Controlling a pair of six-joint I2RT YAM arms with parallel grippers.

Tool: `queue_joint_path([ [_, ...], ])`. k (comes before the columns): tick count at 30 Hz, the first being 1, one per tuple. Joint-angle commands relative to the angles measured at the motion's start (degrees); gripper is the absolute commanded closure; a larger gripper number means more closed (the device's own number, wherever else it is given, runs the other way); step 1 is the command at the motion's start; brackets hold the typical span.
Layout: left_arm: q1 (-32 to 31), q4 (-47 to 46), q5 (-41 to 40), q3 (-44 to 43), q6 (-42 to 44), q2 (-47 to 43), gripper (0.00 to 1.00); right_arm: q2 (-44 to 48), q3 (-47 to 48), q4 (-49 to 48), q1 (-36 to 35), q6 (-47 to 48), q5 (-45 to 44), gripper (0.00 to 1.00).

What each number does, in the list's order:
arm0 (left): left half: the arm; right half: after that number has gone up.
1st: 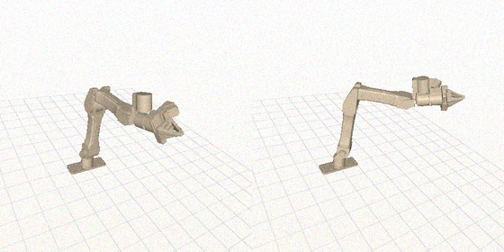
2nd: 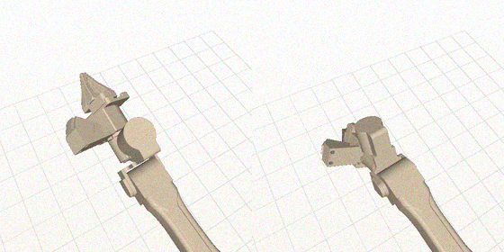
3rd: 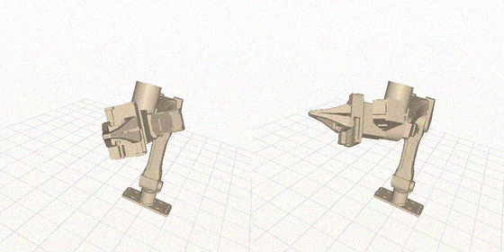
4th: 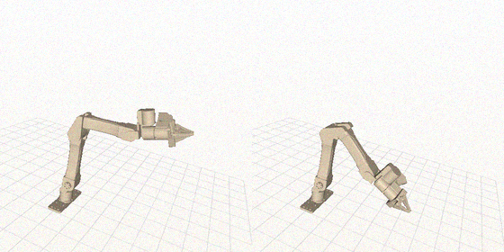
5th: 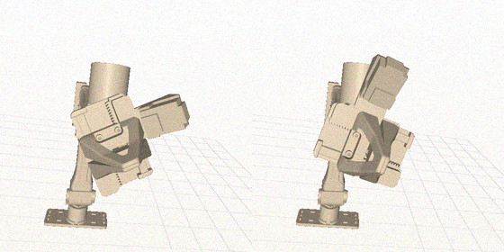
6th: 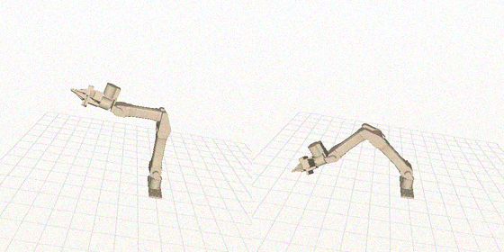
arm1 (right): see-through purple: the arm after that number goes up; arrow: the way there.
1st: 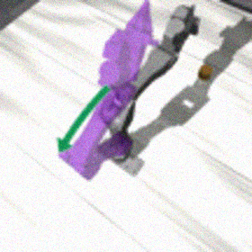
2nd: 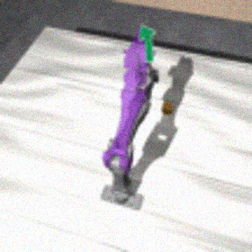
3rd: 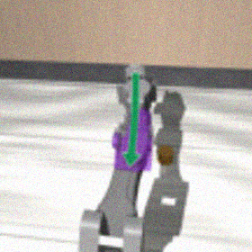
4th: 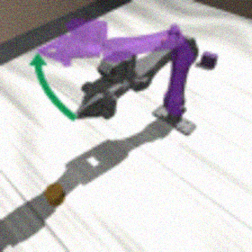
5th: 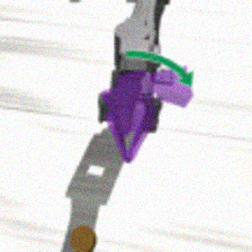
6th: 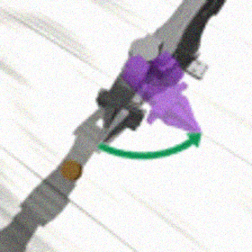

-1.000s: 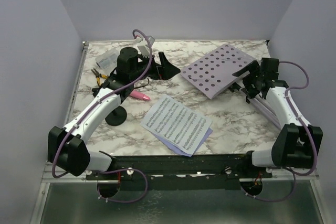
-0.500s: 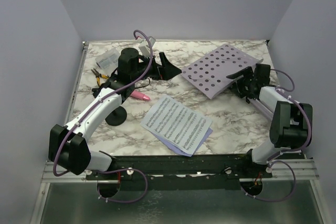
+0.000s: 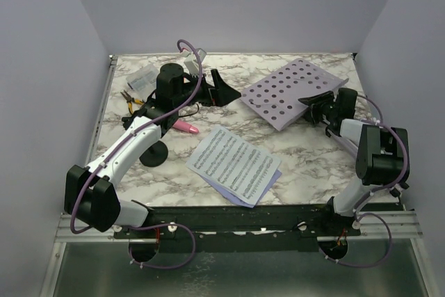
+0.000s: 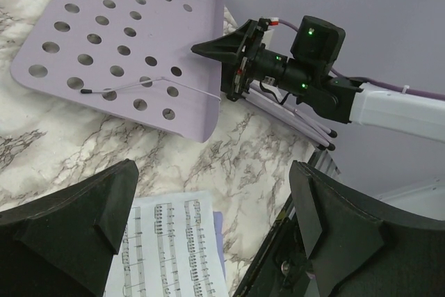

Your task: Set up the instrument practice props

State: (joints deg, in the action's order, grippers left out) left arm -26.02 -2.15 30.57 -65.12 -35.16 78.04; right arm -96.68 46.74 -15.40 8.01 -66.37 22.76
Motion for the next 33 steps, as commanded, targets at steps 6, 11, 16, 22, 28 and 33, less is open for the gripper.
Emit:
queue_joint_path([
  [6, -0.3, -1.4, 1.9, 0.2, -0.5, 1.1, 0.01, -3.3, -1.2, -10.5, 0.4, -3.8, 4.8, 0.63],
  [11, -0.3, -1.4, 1.1, 0.5, -0.1, 1.1, 0.01, -1.6, -2.1, -15.1, 0.4, -6.6, 7.4, 0.82],
  [16, -0.3, -1.4, 1.5, 0.4, -0.4, 1.3, 0.01, 2.8, 1.4, -15.3, 0.4, -9.0, 10.0, 0.91],
  [22, 1.0, -0.7, 0.8, -0.1, 0.2, -0.4, 0.01, 7.1, 7.6, -16.7, 0.4, -14.6, 12.1, 0.98],
  [28, 4.0, -0.4, -2.0, 0.5, 0.9, -4.9, 0.01, 8.4, 13.0, -24.4, 0.4, -22.1, 13.2, 0.99],
  [33, 5.4, -0.6, -4.3, 1.1, -1.2, -5.2, 0.01, 8.7, 17.5, -30.8, 0.4, -27.5, 12.7, 1.0],
])
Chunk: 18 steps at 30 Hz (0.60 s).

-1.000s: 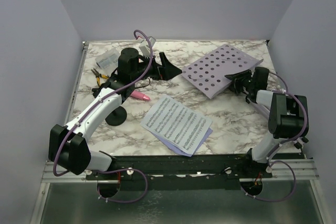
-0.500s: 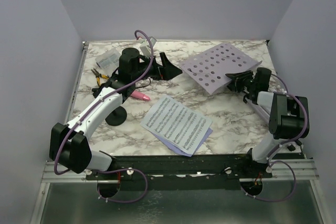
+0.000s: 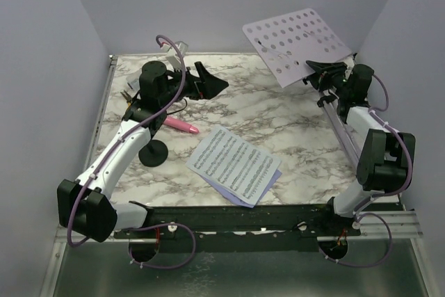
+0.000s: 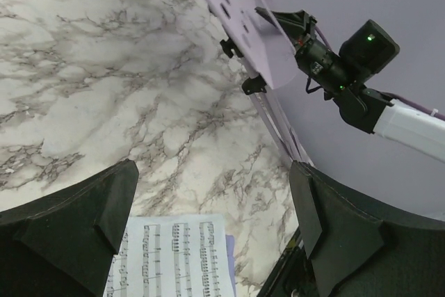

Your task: Set up the instrument practice props

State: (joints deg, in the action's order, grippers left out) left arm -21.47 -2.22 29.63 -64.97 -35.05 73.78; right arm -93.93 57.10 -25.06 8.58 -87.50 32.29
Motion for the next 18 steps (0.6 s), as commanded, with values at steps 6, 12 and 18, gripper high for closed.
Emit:
queue_joint_path([
  [6, 1.4, -6.3, -0.8, 4.0, -7.6, 0.8, 0.01, 6.1, 8.8, -28.2, -0.6, -13.9, -0.7, 0.99],
  [12, 1.0, -18.6, 5.1, 8.9, -16.9, 5.8, 0.01, 8.8, 10.6, -32.1, -0.9, -16.9, -4.7, 0.99],
  [18, -0.7, -23.7, 4.5, 10.3, -19.5, 9.6, 0.01, 10.3, 15.5, -34.2, -1.1, -16.2, -6.2, 0.99],
])
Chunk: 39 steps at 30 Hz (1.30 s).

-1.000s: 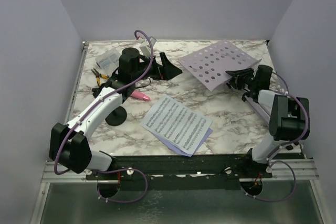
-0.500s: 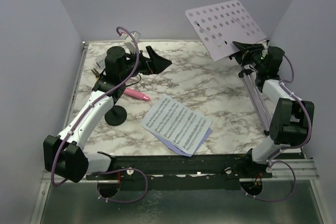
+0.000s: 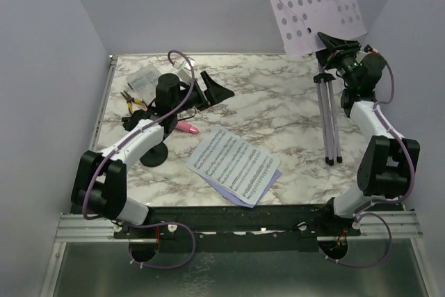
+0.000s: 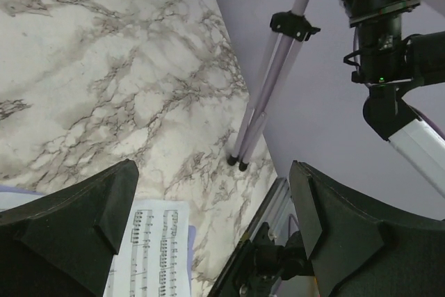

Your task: Set up the instrument practice props

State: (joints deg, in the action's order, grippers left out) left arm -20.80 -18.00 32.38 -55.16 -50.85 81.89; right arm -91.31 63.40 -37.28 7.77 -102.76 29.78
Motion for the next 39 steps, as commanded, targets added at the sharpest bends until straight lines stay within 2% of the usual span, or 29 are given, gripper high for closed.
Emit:
queue_joint_path([
  [1, -2.1, -8.4, 0.7, 0.7, -4.0, 1.7, 0.01, 7.8, 9.9, -22.9, -0.4, -0.8, -4.1, 0.99],
  [7, -7.5, -14.7, -4.1, -2.6, -8.9, 6.3, 0.13, 9.5, 11.0, -30.2, -0.7, 1.2, -6.9, 0.99],
  [12, -10.5, -15.8, -1.2, -10.3, -8.7, 12.9, 0.22, 11.2, 7.2, -38.8, -1.9, 5.3, -9.3, 0.99],
  [16, -10.6, -17.1, 3.2, -14.2, -9.8, 16.7, 0.27, 10.7, 3.7, -51.4, -3.6, 8.8, -7.3, 0.99],
  [19, -10.6, -19.1, 7.8, -17.2, -9.2, 16.6, 0.24, 11.4, -0.3, -57.1, -4.8, 10.7, -6.2, 0.99],
  [21, -10.0, -19.1, 9.1, -17.7, -7.6, 14.7, 0.17, 11.8, -3.0, -59.5, -5.1, 11.6, -5.6, 0.99],
  [30, -6.5, -19.1, 9.6, -9.5, 0.6, -0.4, 0.01, 11.8, -11.0, -64.7, -6.1, 11.7, -6.1, 0.99],
  [34, -6.1, -16.1, 8.5, -14.1, 5.7, -1.6, 0.01, 11.8, -12.3, -64.9, -6.7, 11.9, -5.7, 0.99],
  [36, -6.1, -11.8, 7.3, -18.6, 8.0, 0.1, 0.01, 12.3, -13.5, -64.9, -7.0, 12.3, -6.0, 0.99],
  [39, -6.1, -10.7, 9.2, -24.6, 7.5, 3.7, 0.02, 12.8, -14.7, -64.9, -7.3, 12.4, -6.1, 0.99],
])
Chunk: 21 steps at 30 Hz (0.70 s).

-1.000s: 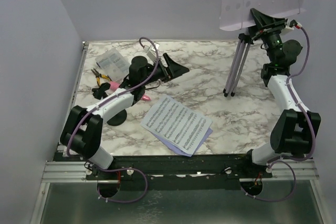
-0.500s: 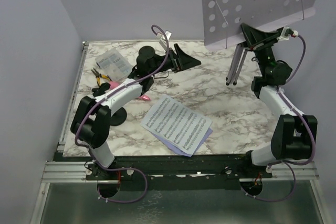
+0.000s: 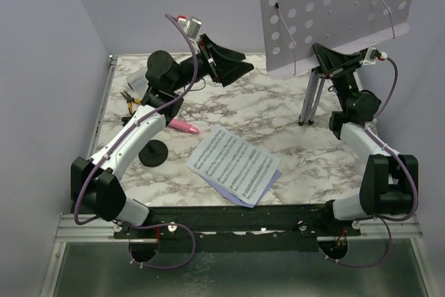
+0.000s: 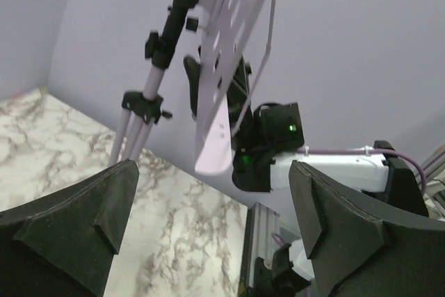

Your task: Set up the instrument practice props

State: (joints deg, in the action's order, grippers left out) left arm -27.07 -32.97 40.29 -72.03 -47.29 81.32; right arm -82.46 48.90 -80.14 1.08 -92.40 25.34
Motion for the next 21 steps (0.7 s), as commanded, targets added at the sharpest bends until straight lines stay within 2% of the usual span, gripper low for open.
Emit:
queue_joint_path([
  [1, 0.1, 4.3, 1.5, -9.5, 3.6, 5.6, 0.04, 4.1, -0.5, -22.0, -0.6, 2.1, -1.7, 0.99],
  [5, -0.6, 4.3, 2.3, -14.5, 2.7, 9.6, 0.16, 4.7, -1.7, -22.0, -0.9, 2.3, -2.1, 0.99],
  [13, -5.8, 4.4, -0.1, -18.6, 4.4, 13.4, 0.19, 5.3, -2.9, -21.9, -1.1, 2.1, -3.5, 0.99],
  [16, -6.9, 4.6, -1.9, -20.4, 3.7, 15.7, 0.34, 5.9, -3.6, -21.7, -1.1, 1.7, -3.8, 0.99],
  [21, -8.0, 5.4, -3.1, -24.3, 3.1, 19.3, 0.45, 8.4, -4.9, -18.2, -1.1, 2.8, -2.7, 0.99],
])
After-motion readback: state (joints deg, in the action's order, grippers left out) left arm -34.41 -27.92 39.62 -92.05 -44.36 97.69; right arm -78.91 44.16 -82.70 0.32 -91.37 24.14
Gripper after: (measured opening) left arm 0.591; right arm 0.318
